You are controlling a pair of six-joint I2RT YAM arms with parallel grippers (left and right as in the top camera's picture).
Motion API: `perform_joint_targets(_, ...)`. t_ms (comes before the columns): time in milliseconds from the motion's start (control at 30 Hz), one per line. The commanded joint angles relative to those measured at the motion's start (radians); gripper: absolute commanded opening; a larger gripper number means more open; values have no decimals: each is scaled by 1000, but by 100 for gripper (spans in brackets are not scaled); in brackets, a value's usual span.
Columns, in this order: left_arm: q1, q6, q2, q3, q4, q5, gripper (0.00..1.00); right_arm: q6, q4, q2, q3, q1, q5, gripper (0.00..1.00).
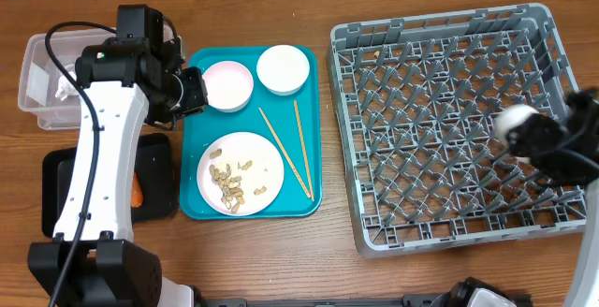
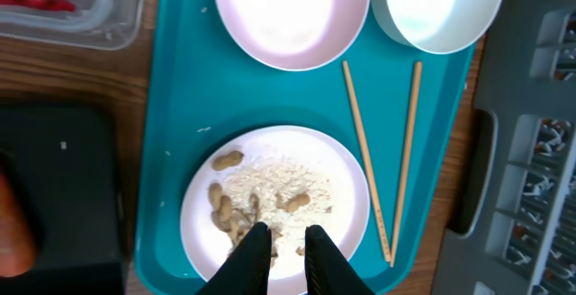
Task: Sort waste into correct bins and load items into the dishwasher
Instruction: 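Carry the cup with the right gripper and set it in the rack's right side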
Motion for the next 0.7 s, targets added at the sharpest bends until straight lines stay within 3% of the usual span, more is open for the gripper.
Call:
perform_joint_targets(0, -1, 7, -8, 15, -8, -55, 16, 35, -21, 21, 17, -69, 127, 37)
perform_joint_targets(133, -1, 7, -8, 15, -12, -55, 17, 43, -50, 42, 15, -105, 128, 38)
perform_joint_targets(233, -1, 7, -8, 15, -18, -55, 17, 43, -56, 63, 13, -104, 128, 45)
perform_joint_targets(667, -1, 7, -8, 15, -25, -55, 17, 60, -92, 203, 8, -104, 88, 48)
